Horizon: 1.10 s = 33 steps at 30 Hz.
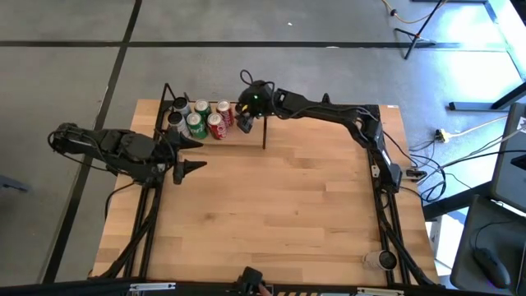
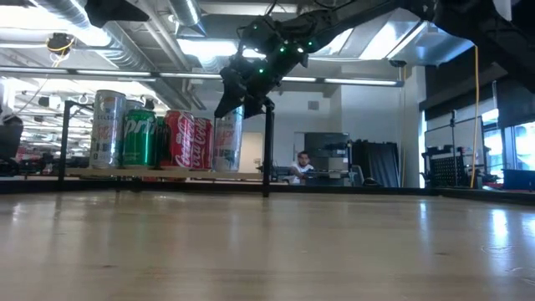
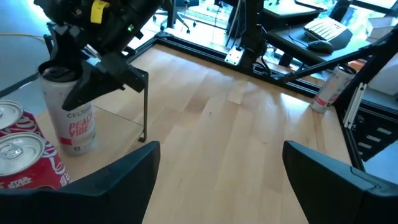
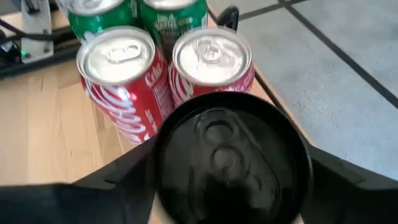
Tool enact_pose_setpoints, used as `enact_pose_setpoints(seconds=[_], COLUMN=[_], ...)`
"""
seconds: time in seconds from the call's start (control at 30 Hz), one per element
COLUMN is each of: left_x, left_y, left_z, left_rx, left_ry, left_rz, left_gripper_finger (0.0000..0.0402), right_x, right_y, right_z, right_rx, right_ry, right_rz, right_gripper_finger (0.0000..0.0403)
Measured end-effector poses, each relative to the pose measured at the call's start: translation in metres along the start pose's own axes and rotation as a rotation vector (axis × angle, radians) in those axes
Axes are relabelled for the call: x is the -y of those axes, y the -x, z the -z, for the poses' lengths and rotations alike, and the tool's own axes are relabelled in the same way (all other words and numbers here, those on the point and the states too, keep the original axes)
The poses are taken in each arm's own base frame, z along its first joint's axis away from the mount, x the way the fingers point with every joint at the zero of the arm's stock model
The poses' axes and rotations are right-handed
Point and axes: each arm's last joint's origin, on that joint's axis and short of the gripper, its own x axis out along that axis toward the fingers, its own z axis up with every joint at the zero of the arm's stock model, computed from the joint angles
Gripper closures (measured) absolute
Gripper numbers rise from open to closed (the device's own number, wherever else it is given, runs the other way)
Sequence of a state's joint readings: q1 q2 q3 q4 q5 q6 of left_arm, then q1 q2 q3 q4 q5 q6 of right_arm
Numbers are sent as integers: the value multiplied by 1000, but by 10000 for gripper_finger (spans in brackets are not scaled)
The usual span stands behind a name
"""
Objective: Place canned beverage on shelf
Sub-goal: Put the top white-pink soda can on the shelf, then put the white-pink soda can on the shelf
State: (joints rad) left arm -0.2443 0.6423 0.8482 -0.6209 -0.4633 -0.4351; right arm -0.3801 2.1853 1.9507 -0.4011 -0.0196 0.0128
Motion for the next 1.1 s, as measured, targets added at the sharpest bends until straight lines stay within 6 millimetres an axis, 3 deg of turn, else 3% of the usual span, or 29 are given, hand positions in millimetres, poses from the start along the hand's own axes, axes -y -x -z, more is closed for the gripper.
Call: enact_pose_setpoints(seconds=[0.13, 0.3, 0.4, 0.57, 0.77, 0.93, 1.1], left_x=[0, 0, 0, 0, 2, 8, 19], left_y=[0, 0, 0, 0, -4, -14, -30], left_z=[0, 0, 0, 0, 1, 3, 4], left_rx=[0, 0, 0, -5, -17, -62, -108], left_ry=[0, 0, 0, -1, -7, -20, -17], left_rz=[0, 1, 0, 10, 5, 20, 95], left_gripper_finger=[75, 75, 75, 75, 75, 75, 75], right_x=[0, 0, -2, -15, -68, -125, -180], right_y=[1, 8, 31, 88, 166, 216, 259], right_z=[-3, -6, -13, -23, -22, -5, 21], right_rx=[26, 23, -8, -87, -181, -288, -337], right_ry=[1, 0, 4, 25, 34, 39, 51], right_rz=[0, 0, -1, -21, -116, -197, -147], right_gripper_finger=[68, 45, 42, 42, 41, 41, 41])
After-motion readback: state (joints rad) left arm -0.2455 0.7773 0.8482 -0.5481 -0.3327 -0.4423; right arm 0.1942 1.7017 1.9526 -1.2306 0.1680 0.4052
